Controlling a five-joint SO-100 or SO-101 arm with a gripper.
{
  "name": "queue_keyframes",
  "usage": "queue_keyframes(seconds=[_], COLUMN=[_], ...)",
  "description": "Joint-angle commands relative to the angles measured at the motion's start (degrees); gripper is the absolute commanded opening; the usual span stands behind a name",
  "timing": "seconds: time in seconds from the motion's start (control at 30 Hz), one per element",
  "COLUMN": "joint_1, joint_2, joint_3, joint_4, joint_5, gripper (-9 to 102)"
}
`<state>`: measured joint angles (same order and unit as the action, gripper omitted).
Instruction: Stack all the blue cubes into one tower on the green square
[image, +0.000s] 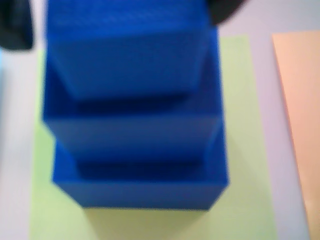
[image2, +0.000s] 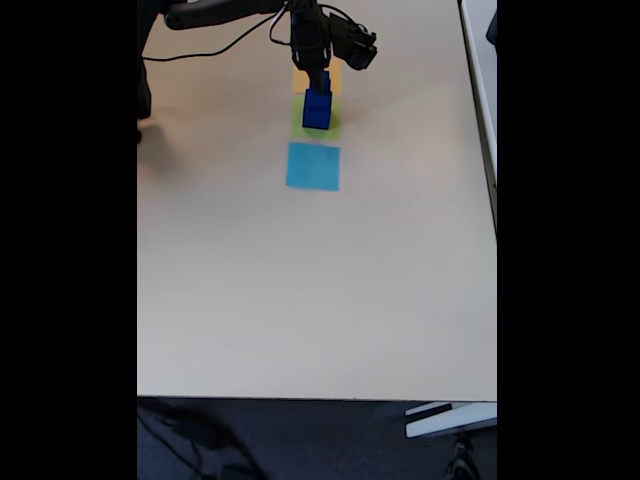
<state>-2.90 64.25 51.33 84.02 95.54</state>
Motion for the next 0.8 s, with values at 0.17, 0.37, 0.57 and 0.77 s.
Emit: queue_keyframes(seconds=[0.17,0.37,0.57,0.77], joint_1=[0.2,-0.1,0.0,0.1], joint_2=[1.7,2.6,4.7,9.1], joint_3=[-3.7,-3.8,-3.8,-3.4], joint_4=[-0.4,-1.1,-2.2,-2.4], joint_5=[0.4,0.8,0.4,0.5], gripper=[22,24,26,28])
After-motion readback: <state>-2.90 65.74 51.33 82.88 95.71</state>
